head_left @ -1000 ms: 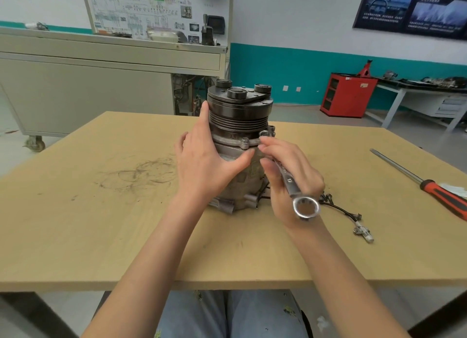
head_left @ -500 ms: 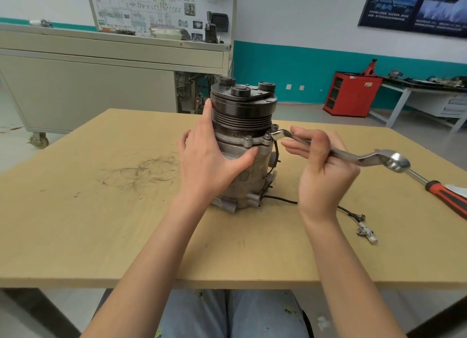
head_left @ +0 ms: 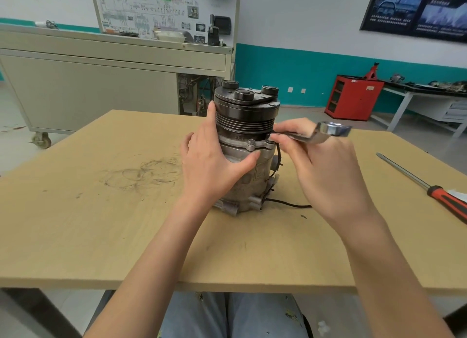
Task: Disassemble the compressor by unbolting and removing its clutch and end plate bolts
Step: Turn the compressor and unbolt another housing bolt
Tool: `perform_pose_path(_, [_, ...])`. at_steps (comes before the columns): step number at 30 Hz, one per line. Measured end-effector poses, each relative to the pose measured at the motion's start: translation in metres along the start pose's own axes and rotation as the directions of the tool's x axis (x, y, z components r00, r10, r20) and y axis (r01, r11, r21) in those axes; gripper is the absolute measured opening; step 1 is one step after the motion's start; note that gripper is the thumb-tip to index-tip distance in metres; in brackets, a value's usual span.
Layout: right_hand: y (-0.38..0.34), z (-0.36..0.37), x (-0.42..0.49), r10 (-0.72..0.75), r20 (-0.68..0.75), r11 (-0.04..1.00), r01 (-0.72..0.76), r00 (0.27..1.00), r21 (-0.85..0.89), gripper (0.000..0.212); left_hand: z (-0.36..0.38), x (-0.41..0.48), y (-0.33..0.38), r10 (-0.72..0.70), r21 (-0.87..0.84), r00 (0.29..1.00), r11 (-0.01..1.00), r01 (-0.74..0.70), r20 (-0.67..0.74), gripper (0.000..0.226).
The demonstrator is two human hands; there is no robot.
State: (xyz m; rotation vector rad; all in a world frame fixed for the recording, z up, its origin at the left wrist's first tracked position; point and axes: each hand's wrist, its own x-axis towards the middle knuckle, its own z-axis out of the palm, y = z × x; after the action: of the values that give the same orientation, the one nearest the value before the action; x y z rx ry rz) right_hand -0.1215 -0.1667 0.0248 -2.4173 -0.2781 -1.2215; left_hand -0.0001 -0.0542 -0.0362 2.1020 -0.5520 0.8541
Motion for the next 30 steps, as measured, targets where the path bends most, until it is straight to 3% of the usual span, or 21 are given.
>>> perform_pose_path(7, [0.002, 0.032, -0.010, -0.101, -0.141, 0.990, 0.085, 0.985, -0.113, 0.021, -0.001, 0.000, 0.001, -0.021, -0.060, 0.999, 0.998, 0.023, 0.040, 0.114])
perform_pose_path(12, [0.020, 0.056, -0.017, -0.312, -0.314, 0.919, 0.201, 0.897, -0.339, 0.018, 0.000, 0.001, -0.001, -0.011, -0.054, 0.999, 0.998, 0.013, 0.051, 0.111])
perform_pose_path(13, [0.028, 0.057, -0.019, -0.283, -0.361, 0.948, 0.203, 0.888, -0.245, 0.022, -0.001, 0.000, 0.000, -0.009, -0.039, 0.999, 0.999, 0.010, 0.035, 0.111])
perform_pose_path(15, [0.041, 0.054, -0.019, -0.042, -0.398, 0.966, 0.139, 0.916, 0.219, 0.025, -0.001, -0.001, 0.001, -0.003, -0.024, 1.000, 1.000, 0.003, 0.006, 0.111])
perform_pose_path(16, [0.047, 0.051, -0.018, 0.120, -0.348, 0.870, 0.070, 0.930, 0.488, 0.026, 0.000, 0.000, 0.001, 0.000, -0.020, 1.000, 1.000, 0.000, 0.002, 0.111])
perform_pose_path(18, [0.063, 0.044, -0.010, 0.373, -0.158, 0.545, -0.078, 0.914, 0.835, 0.027, 0.000, 0.001, 0.001, 0.004, -0.014, 1.000, 1.000, -0.003, 0.005, 0.110])
perform_pose_path(20, [0.082, 0.040, 0.004, 0.463, 0.078, 0.234, -0.207, 0.883, 0.950, 0.030, 0.000, 0.001, 0.000, 0.006, -0.013, 1.000, 1.000, -0.005, 0.005, 0.110])
perform_pose_path(22, [0.100, 0.038, 0.019, 0.432, 0.276, 0.051, -0.329, 0.859, 0.943, 0.032, 0.000, 0.000, 0.000, 0.006, -0.020, 1.000, 1.000, -0.006, 0.005, 0.110])
perform_pose_path(26, [0.117, 0.044, 0.038, 0.306, 0.492, -0.103, -0.485, 0.815, 0.868, 0.044, -0.001, 0.001, 0.000, -0.002, -0.029, 1.000, 1.000, 0.003, 0.012, 0.111])
perform_pose_path(30, [0.119, 0.028, 0.048, 0.255, 0.441, -0.032, -0.448, 0.861, 0.893, 0.046, 0.000, 0.001, 0.000, -0.002, -0.027, 1.000, 1.000, 0.003, 0.015, 0.111])
